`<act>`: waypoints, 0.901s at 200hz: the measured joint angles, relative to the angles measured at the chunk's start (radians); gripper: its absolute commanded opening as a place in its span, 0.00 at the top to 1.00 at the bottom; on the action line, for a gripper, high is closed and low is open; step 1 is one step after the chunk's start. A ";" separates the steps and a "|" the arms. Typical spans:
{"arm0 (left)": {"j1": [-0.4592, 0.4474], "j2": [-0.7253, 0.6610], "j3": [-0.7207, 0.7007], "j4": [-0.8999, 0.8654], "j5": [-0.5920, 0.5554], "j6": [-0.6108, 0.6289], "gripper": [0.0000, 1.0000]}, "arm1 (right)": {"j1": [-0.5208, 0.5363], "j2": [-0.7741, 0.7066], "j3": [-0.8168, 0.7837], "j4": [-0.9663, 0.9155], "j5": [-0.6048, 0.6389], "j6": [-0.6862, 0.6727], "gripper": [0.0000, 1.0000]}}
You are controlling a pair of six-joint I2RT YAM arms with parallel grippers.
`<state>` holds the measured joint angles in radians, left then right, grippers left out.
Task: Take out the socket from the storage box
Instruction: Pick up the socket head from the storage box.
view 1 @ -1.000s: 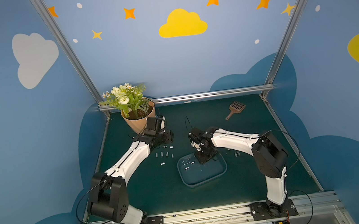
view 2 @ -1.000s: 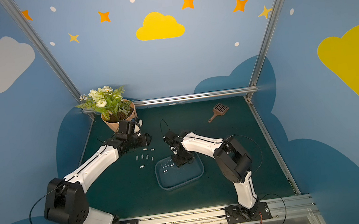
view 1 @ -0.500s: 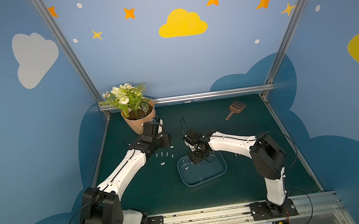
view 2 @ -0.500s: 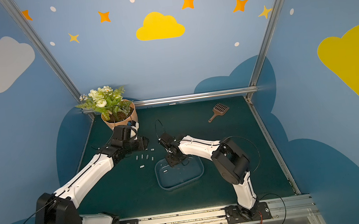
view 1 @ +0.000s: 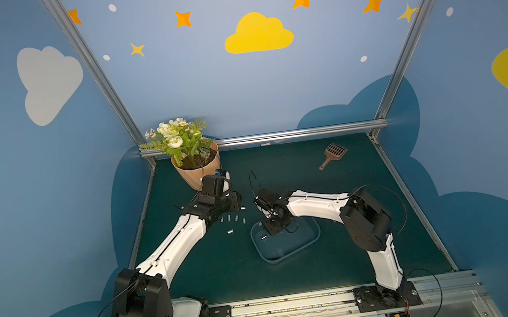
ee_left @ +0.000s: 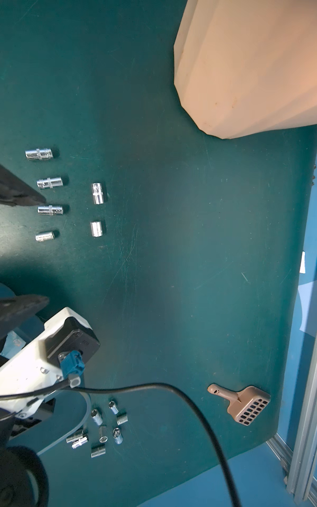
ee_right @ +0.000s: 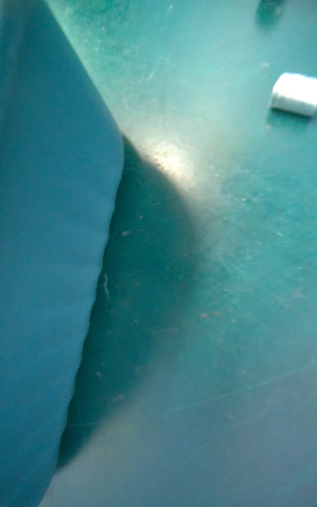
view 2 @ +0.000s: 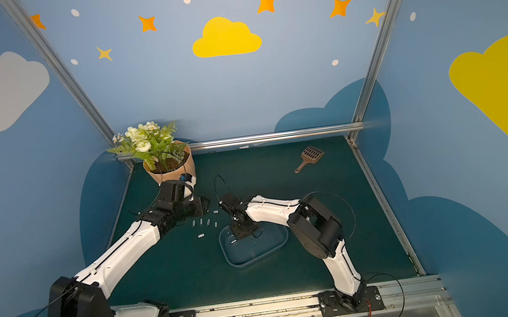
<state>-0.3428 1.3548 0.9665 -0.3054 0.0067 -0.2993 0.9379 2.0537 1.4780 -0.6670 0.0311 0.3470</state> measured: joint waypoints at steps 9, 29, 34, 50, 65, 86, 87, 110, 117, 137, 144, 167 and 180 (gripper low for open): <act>0.000 0.000 0.000 0.000 0.000 0.000 0.47 | 0.000 0.003 0.005 0.000 0.003 0.004 0.60; 0.000 0.000 0.000 0.000 -0.002 0.000 0.47 | 0.000 0.010 0.012 0.002 0.010 0.013 0.63; 0.000 0.000 0.000 0.001 -0.003 0.000 0.47 | 0.000 0.011 0.013 0.002 0.011 0.013 0.64; 0.000 0.000 0.000 0.000 -0.003 0.000 0.47 | 0.000 0.016 0.018 0.002 0.014 0.017 0.68; 0.000 0.000 0.000 0.000 -0.003 0.000 0.47 | 0.000 0.023 0.026 0.004 0.018 0.022 0.73; 0.000 0.001 0.000 0.000 -0.003 0.001 0.47 | 0.000 0.027 0.029 0.005 0.021 0.024 0.78; 0.000 0.001 0.000 0.000 -0.003 0.001 0.47 | 0.000 0.027 0.030 0.005 0.021 0.024 0.79; 0.000 0.001 0.000 0.000 -0.003 0.001 0.47 | 0.000 0.027 0.030 0.009 0.021 0.024 0.83; 0.000 0.002 0.000 0.000 -0.003 0.001 0.46 | 0.000 0.027 0.030 0.009 0.021 0.024 0.84; 0.000 0.002 0.000 0.000 -0.005 0.001 0.46 | 0.000 0.024 0.027 0.011 0.021 0.023 0.84; 0.000 0.002 0.000 0.000 -0.006 0.000 0.47 | 0.000 0.019 0.021 0.014 0.020 0.023 0.84; 0.000 0.002 0.000 -0.001 -0.010 0.000 0.47 | 0.000 -0.013 -0.013 0.016 0.021 0.019 0.84; 0.000 0.002 0.000 -0.002 -0.011 0.000 0.46 | -0.003 -0.044 -0.033 0.016 0.020 0.013 0.85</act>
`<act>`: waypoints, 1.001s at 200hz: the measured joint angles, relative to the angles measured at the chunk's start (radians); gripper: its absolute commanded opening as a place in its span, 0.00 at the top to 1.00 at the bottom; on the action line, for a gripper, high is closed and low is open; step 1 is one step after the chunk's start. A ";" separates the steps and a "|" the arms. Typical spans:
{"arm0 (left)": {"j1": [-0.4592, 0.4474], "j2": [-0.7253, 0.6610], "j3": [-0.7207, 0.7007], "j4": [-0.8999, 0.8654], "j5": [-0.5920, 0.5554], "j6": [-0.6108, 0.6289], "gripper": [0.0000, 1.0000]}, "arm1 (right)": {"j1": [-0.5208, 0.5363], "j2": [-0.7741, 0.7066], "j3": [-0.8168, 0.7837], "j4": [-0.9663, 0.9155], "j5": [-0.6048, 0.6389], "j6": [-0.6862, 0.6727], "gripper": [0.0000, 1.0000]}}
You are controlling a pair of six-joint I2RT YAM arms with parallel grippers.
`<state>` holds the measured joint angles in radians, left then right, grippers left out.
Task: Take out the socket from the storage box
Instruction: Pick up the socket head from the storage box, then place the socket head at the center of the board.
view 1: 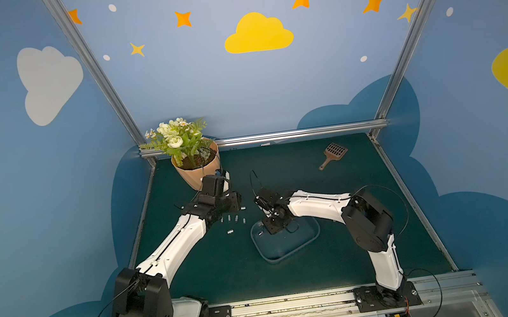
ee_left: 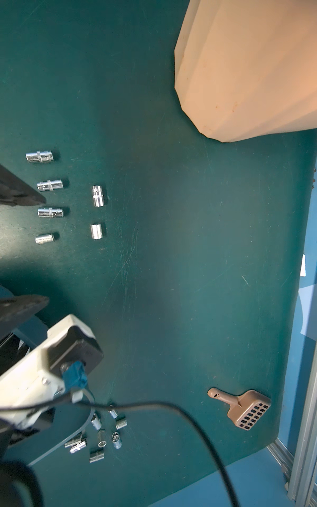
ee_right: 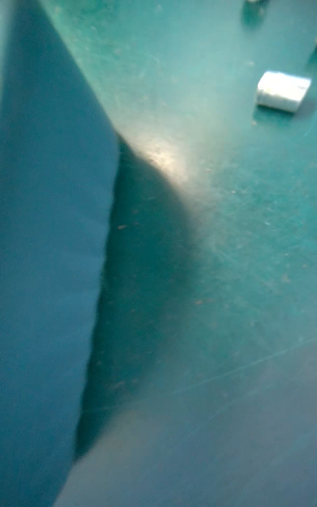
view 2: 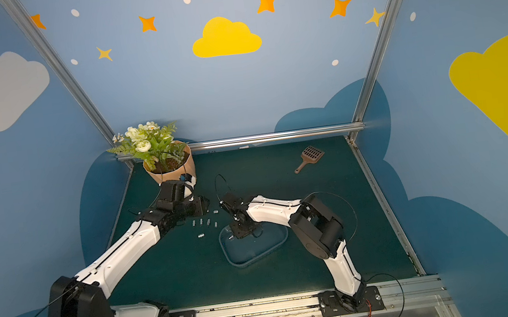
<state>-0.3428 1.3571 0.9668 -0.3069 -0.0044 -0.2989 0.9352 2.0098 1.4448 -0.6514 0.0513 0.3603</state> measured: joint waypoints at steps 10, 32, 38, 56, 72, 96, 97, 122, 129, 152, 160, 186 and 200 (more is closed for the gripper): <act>0.000 0.000 0.000 0.000 -0.001 0.000 0.47 | -0.005 -0.034 -0.018 0.001 -0.001 -0.002 0.85; 0.000 0.000 0.000 0.000 -0.008 -0.001 0.47 | -0.019 -0.133 -0.064 0.004 -0.007 -0.003 0.85; 0.000 0.000 0.000 0.000 -0.008 -0.001 0.46 | -0.029 -0.163 -0.077 0.005 -0.009 -0.005 0.85; 0.000 0.000 0.000 -0.001 -0.011 -0.001 0.47 | -0.068 -0.249 -0.118 0.008 -0.011 -0.008 0.85; 0.000 0.000 0.000 -0.007 -0.014 -0.001 0.46 | -0.121 -0.318 -0.158 0.010 -0.010 -0.014 0.85; -0.001 0.000 0.000 -0.017 -0.024 -0.001 0.47 | -0.224 -0.383 -0.229 0.014 -0.008 -0.025 0.85; -0.002 0.000 0.000 -0.017 -0.024 -0.001 0.47 | -0.227 -0.384 -0.232 0.014 -0.008 -0.025 0.85; -0.005 -0.003 -0.001 -0.022 -0.032 -0.003 0.46 | -0.322 -0.405 -0.324 0.011 -0.003 -0.025 0.85; -0.006 -0.005 -0.002 -0.022 -0.033 -0.004 0.47 | -0.344 -0.409 -0.345 0.014 -0.003 -0.025 0.85; -0.006 -0.014 -0.013 -0.023 -0.034 -0.005 0.46 | -0.399 -0.419 -0.382 0.016 -0.010 -0.022 0.86; -0.007 -0.014 -0.014 -0.025 -0.034 -0.005 0.46 | -0.415 -0.419 -0.393 0.016 -0.010 -0.021 0.86; -0.007 -0.014 -0.016 -0.026 -0.035 -0.005 0.46 | -0.436 -0.419 -0.420 0.016 -0.009 -0.016 0.87; -0.007 -0.014 -0.016 -0.027 -0.037 -0.005 0.46 | -0.437 -0.419 -0.424 0.016 -0.010 -0.016 0.87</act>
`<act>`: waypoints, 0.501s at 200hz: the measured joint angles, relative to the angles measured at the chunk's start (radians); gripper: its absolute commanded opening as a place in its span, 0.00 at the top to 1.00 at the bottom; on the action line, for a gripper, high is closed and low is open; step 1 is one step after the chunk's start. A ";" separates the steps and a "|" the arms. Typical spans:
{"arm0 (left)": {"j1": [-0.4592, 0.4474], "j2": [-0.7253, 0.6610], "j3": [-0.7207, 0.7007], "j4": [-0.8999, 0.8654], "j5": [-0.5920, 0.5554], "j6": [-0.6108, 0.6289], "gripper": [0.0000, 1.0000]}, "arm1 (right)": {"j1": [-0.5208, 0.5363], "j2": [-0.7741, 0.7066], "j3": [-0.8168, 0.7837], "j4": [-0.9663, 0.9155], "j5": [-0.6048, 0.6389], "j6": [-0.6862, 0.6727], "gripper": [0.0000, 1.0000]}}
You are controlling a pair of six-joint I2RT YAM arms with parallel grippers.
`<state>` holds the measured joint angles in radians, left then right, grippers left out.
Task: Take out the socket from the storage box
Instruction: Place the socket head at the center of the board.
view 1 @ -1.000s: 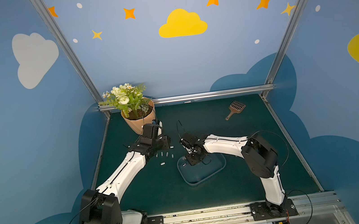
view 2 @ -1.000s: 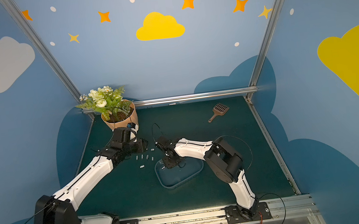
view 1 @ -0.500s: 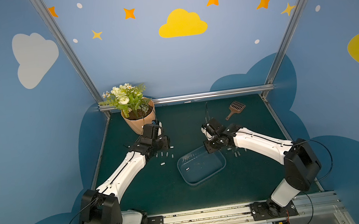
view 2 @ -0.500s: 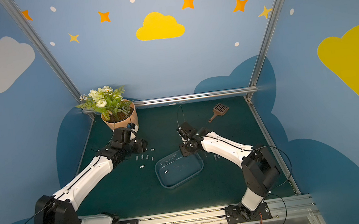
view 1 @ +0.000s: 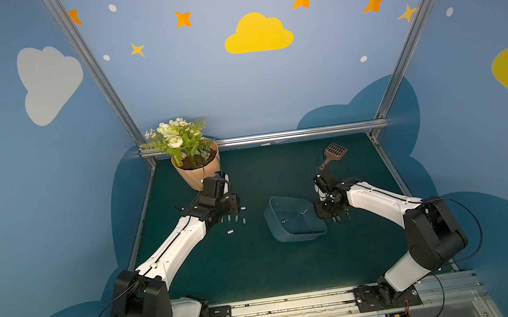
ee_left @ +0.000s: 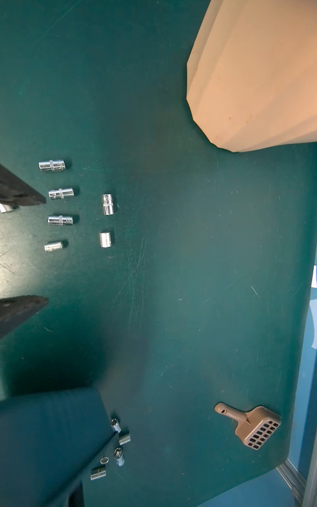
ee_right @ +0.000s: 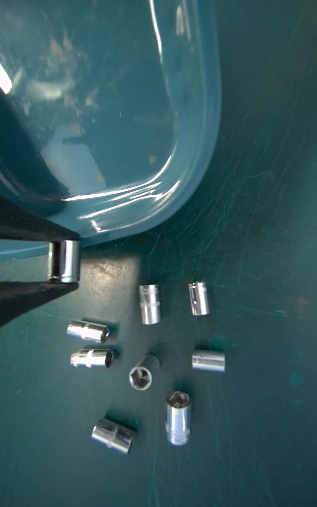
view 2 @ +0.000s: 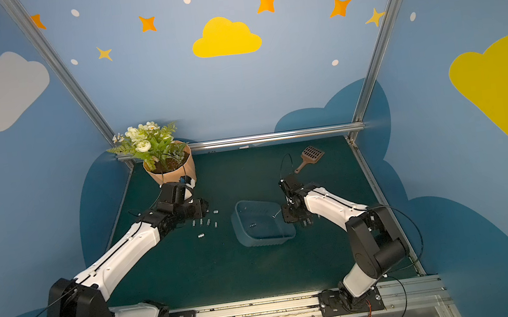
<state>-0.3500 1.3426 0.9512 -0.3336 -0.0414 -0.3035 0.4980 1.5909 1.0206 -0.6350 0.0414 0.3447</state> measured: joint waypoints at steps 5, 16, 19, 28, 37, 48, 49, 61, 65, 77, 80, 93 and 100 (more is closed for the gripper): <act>0.000 0.000 0.000 0.000 0.000 0.000 0.46 | 0.000 0.000 0.000 0.000 -0.001 0.000 0.87; 0.000 0.000 0.000 -0.001 -0.001 0.000 0.46 | 0.000 0.000 0.002 0.002 -0.001 0.000 0.87; 0.000 0.000 0.000 -0.001 -0.001 0.000 0.47 | 0.000 0.000 0.002 0.002 -0.001 -0.001 0.87; 0.000 0.000 0.000 -0.001 -0.001 0.000 0.47 | 0.000 0.000 0.002 0.003 -0.001 -0.001 0.87; 0.000 0.000 0.000 -0.002 -0.002 0.000 0.47 | 0.000 0.000 0.003 0.002 0.000 -0.001 0.87; 0.000 0.000 0.000 -0.002 -0.003 0.000 0.47 | 0.000 0.000 0.004 0.002 -0.001 -0.001 0.87; 0.000 0.000 0.000 -0.002 -0.003 0.000 0.47 | 0.000 0.000 0.004 0.002 0.000 -0.001 0.87; 0.000 0.000 0.000 -0.002 -0.003 0.000 0.47 | 0.000 0.000 0.004 0.003 -0.001 -0.001 0.87; 0.000 0.000 0.000 -0.002 -0.004 0.000 0.47 | 0.000 0.000 0.004 0.003 -0.001 -0.001 0.87; 0.000 0.000 0.000 -0.002 -0.004 0.000 0.46 | 0.000 0.000 0.004 0.003 -0.001 -0.001 0.87; 0.000 0.000 0.000 -0.002 -0.003 0.000 0.46 | 0.000 0.000 0.004 0.003 -0.001 -0.001 0.87; 0.000 0.000 0.000 -0.002 -0.003 0.000 0.46 | 0.000 0.000 0.005 0.003 -0.001 -0.001 0.87; 0.000 0.000 0.000 -0.002 -0.003 0.000 0.46 | 0.000 0.000 0.006 0.003 -0.002 -0.001 0.87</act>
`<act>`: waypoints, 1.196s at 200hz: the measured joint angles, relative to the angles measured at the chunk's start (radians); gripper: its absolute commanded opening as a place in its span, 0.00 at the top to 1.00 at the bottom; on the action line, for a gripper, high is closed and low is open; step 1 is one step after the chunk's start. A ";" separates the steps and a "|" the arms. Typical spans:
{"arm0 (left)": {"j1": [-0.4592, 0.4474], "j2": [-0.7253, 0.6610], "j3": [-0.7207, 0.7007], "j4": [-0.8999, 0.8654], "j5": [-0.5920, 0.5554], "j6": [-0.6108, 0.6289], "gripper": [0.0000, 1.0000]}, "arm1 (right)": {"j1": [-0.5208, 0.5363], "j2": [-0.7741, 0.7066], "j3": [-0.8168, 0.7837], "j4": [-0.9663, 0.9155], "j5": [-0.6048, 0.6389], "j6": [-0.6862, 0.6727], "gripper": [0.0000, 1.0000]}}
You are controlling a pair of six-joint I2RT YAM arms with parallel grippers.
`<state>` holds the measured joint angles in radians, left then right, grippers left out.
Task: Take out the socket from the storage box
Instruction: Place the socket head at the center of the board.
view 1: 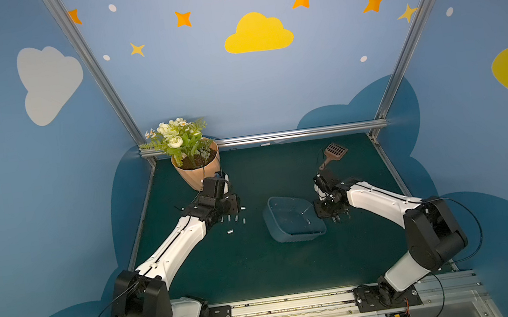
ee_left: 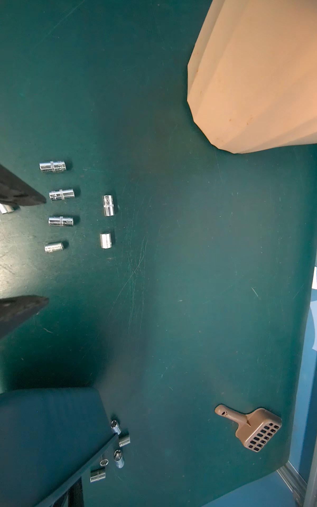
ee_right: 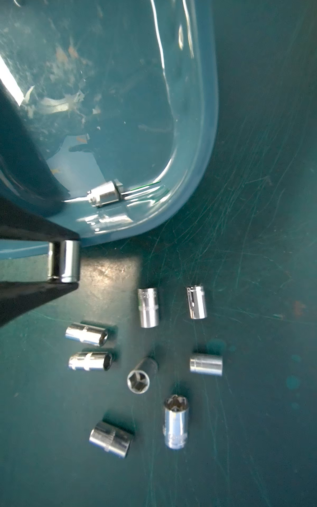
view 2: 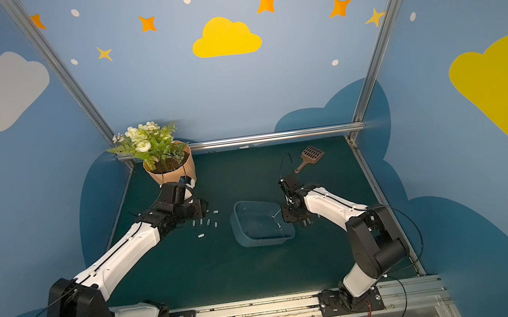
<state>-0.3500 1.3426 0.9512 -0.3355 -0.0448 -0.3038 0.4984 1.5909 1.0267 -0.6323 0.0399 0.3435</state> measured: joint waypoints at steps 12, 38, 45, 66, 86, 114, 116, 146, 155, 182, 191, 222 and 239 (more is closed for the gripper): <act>0.000 0.000 0.000 0.000 0.000 0.000 0.46 | 0.001 0.000 0.004 -0.001 0.000 0.000 0.87; -0.003 0.000 0.000 0.000 0.000 0.000 0.46 | 0.011 -0.001 0.022 -0.007 -0.009 0.000 0.87; -0.003 0.000 0.000 0.000 0.000 0.000 0.46 | 0.016 -0.002 0.028 -0.008 -0.012 0.000 0.87; -0.004 0.000 0.000 0.000 0.000 0.000 0.47 | 0.033 -0.003 0.050 -0.008 -0.019 0.000 0.87; -0.004 0.000 0.000 0.000 0.000 -0.002 0.47 | 0.046 -0.003 0.065 -0.009 -0.030 0.001 0.87; -0.004 0.000 0.000 0.000 0.000 -0.003 0.47 | 0.051 -0.002 0.071 -0.010 -0.032 0.001 0.87; -0.004 0.000 0.000 0.000 0.000 -0.003 0.46 | 0.051 -0.002 0.071 -0.011 -0.032 0.001 0.87; -0.005 0.000 0.000 0.000 0.000 -0.003 0.46 | 0.051 -0.002 0.075 -0.023 -0.030 0.000 0.87; -0.005 0.000 0.000 0.000 0.000 -0.003 0.46 | 0.051 -0.003 0.077 -0.027 -0.026 0.000 0.86; -0.005 0.000 0.000 0.000 0.000 -0.003 0.46 | 0.037 -0.013 0.076 -0.038 -0.021 -0.003 0.86; -0.005 0.000 0.000 0.000 0.000 -0.002 0.46 | 0.026 -0.021 0.074 -0.039 -0.018 -0.004 0.86; -0.005 0.000 0.000 0.000 0.000 -0.002 0.46 | -0.016 -0.043 0.049 -0.040 -0.014 -0.007 0.86; -0.005 0.000 0.000 0.000 0.000 -0.002 0.46 | -0.034 -0.043 0.028 -0.040 -0.014 -0.008 0.86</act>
<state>-0.3546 1.3426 0.9516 -0.3355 -0.0448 -0.3061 0.4648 1.5478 1.0546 -0.6727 0.0254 0.3359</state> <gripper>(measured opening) 0.535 0.207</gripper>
